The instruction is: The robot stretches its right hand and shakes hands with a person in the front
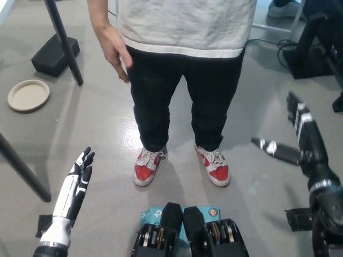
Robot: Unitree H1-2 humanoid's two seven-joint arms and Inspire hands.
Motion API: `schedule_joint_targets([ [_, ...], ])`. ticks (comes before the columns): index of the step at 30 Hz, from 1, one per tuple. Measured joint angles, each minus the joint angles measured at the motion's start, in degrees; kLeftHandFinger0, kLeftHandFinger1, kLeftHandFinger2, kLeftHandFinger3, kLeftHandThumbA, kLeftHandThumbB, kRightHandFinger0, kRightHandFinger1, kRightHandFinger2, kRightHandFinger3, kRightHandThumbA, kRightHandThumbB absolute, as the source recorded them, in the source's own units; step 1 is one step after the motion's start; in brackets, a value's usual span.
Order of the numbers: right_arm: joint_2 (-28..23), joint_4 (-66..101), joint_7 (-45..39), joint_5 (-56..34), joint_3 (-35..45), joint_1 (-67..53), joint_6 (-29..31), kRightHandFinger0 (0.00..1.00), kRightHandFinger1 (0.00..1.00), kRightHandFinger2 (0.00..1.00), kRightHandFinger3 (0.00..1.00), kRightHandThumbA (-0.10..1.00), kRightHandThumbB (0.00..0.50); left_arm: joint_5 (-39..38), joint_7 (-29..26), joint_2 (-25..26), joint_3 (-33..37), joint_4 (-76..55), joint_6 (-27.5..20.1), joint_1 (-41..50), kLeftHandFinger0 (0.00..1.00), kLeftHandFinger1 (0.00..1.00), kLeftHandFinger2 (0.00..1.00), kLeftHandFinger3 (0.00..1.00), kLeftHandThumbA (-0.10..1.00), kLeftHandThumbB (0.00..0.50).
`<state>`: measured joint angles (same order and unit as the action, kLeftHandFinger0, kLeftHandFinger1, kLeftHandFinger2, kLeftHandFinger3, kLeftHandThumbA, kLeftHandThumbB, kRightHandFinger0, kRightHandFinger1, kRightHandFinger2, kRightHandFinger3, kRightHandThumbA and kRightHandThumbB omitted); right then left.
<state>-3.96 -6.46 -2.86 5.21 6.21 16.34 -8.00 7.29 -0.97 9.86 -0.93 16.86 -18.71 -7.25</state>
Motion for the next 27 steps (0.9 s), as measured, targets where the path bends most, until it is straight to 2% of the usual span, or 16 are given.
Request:
schedule_joint_targets([
  [3,0.0,-5.8,0.0,-0.7,0.3,-1.8,2.8,1.00,1.00,1.00,1.00,1.00,0.219,-0.7,0.5,0.0,0.1,0.0,0.0,0.0,1.00,1.00,1.00,1.00,1.00,0.141],
  [4,0.0,-7.3,0.0,-1.0,0.4,-2.1,3.5,1.00,1.00,1.00,1.00,1.00,0.243,-0.9,0.7,0.0,0.1,0.0,0.0,0.0,1.00,1.00,1.00,1.00,1.00,0.211],
  [5,0.0,-8.6,0.0,-1.2,0.4,-2.4,4.3,1.00,1.00,1.00,1.00,1.00,0.248,-1.2,0.9,0.0,0.1,0.0,0.0,0.0,1.00,1.00,1.00,1.00,1.00,0.251],
  [6,0.0,-10.0,-0.1,-1.5,0.4,-2.6,5.2,1.00,1.00,1.00,1.00,1.00,0.217,-1.6,1.2,0.0,0.1,0.0,0.1,0.0,1.00,1.00,1.00,1.00,1.00,0.254],
  [10,0.0,-13.4,-0.8,-2.6,0.1,-2.9,8.6,1.00,1.00,1.00,1.00,1.00,0.214,-2.8,2.7,0.0,0.1,0.0,0.5,0.0,1.00,1.00,1.00,1.00,1.00,0.247],
  [11,0.0,-13.9,-1.1,-2.8,0.0,-2.9,9.5,1.00,1.00,1.00,1.00,1.00,0.186,-3.2,3.0,0.0,0.2,0.0,0.7,0.0,1.00,1.00,1.00,1.00,1.00,0.210],
  [12,0.0,-14.1,-1.2,-2.9,-0.1,-2.9,10.1,1.00,1.00,1.00,1.00,1.00,0.179,-3.5,3.2,0.0,0.2,0.0,0.8,0.0,1.00,1.00,1.00,1.00,1.00,0.184],
  [14,0.1,-14.4,-1.2,-3.2,-0.3,-2.9,11.8,1.00,1.00,1.00,1.00,1.00,0.190,-4.1,3.8,0.0,0.1,-0.2,1.3,0.0,1.00,1.00,1.00,1.00,1.00,0.164],
  [17,0.4,-14.9,-1.2,-3.7,-0.7,-2.9,14.8,1.00,1.00,1.00,1.00,1.00,0.192,-4.7,4.5,0.0,0.1,-0.3,1.8,0.0,1.00,1.00,1.00,1.00,1.00,0.161],
  [20,0.4,-15.5,-1.2,-4.1,-0.8,-2.9,16.9,1.00,1.00,1.00,1.00,1.00,0.174,-5.0,4.7,0.0,0.0,-0.2,1.9,0.0,1.00,1.00,1.00,1.00,1.00,0.125],
  [23,0.4,-16.5,-1.1,-4.4,-0.8,-2.9,18.2,1.00,1.00,1.00,1.00,1.00,0.163,-5.1,4.7,-0.1,-0.1,0.0,1.8,0.0,1.00,1.00,1.00,1.00,1.00,0.112],
  [24,0.4,-16.9,-1.1,-4.4,-0.9,-2.9,18.6,1.00,1.00,1.00,1.00,1.00,0.145,-5.1,4.7,-0.1,-0.1,0.1,1.7,0.0,1.00,1.00,1.00,1.00,1.00,0.110],
  [27,0.4,-17.7,-1.0,-4.5,-1.1,-2.9,19.4,1.00,1.00,1.00,1.00,1.00,0.168,-5.2,4.7,-0.1,-0.2,0.3,1.5,0.0,1.00,1.00,1.00,1.00,1.00,0.105],
])
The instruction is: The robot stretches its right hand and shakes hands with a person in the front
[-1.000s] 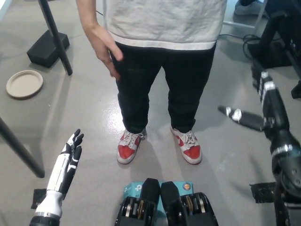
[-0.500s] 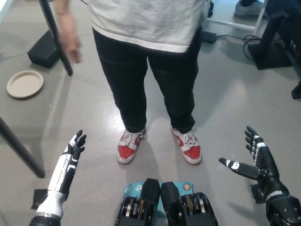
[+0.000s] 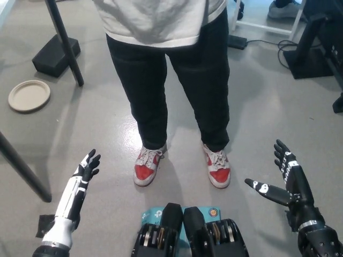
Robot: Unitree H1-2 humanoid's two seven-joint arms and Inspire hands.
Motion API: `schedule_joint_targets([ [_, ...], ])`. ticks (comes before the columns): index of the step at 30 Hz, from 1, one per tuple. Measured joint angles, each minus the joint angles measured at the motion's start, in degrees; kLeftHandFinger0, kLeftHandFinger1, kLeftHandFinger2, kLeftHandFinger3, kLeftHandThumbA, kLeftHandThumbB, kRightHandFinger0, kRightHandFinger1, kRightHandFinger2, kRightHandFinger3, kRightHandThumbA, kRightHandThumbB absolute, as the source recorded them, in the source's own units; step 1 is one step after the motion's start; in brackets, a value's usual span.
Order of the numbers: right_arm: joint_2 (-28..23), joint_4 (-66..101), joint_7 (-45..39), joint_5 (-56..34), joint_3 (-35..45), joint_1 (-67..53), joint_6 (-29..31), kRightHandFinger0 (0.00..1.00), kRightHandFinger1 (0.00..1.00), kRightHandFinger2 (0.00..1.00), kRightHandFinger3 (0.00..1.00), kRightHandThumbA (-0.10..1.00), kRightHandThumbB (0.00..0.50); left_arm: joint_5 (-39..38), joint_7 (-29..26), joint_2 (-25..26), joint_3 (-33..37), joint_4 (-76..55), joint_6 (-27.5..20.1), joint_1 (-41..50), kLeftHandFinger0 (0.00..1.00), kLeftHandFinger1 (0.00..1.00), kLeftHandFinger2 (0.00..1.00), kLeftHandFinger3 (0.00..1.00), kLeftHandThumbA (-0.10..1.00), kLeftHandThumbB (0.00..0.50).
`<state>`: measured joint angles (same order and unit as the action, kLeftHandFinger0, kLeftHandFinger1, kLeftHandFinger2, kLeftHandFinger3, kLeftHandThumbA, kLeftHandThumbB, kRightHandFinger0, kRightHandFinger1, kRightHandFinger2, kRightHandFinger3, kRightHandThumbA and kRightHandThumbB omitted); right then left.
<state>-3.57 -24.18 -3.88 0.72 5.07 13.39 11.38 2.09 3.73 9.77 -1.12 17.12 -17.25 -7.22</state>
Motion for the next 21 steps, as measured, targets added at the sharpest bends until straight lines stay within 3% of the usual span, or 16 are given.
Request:
schedule_joint_targets([
  [4,0.0,0.0,0.0,0.0,-0.5,-0.8,0.6,1.00,1.00,1.00,1.00,1.00,0.149,-0.4,0.0,-0.2,0.0,0.0,-0.1,1.0,1.00,1.00,1.00,1.00,1.00,0.111],
  [9,-0.1,0.1,0.1,0.3,-1.2,-2.4,0.9,1.00,1.00,1.00,1.00,1.00,0.174,-0.4,0.0,-0.2,0.0,0.0,-0.2,2.2,1.00,1.00,1.00,1.00,1.00,0.120],
  [14,-0.3,0.1,0.1,1.0,-2.3,-3.0,1.0,1.00,1.00,1.00,1.00,1.00,0.209,-0.4,0.0,-0.3,0.0,0.1,-0.3,2.5,1.00,1.00,1.00,1.00,1.00,0.086],
  [21,-0.4,0.3,0.2,2.4,-3.5,-3.0,0.9,1.00,1.00,1.00,1.00,1.00,0.245,-0.4,0.0,-0.6,0.0,0.8,-0.5,2.7,1.00,1.00,1.00,1.00,1.00,0.088],
])
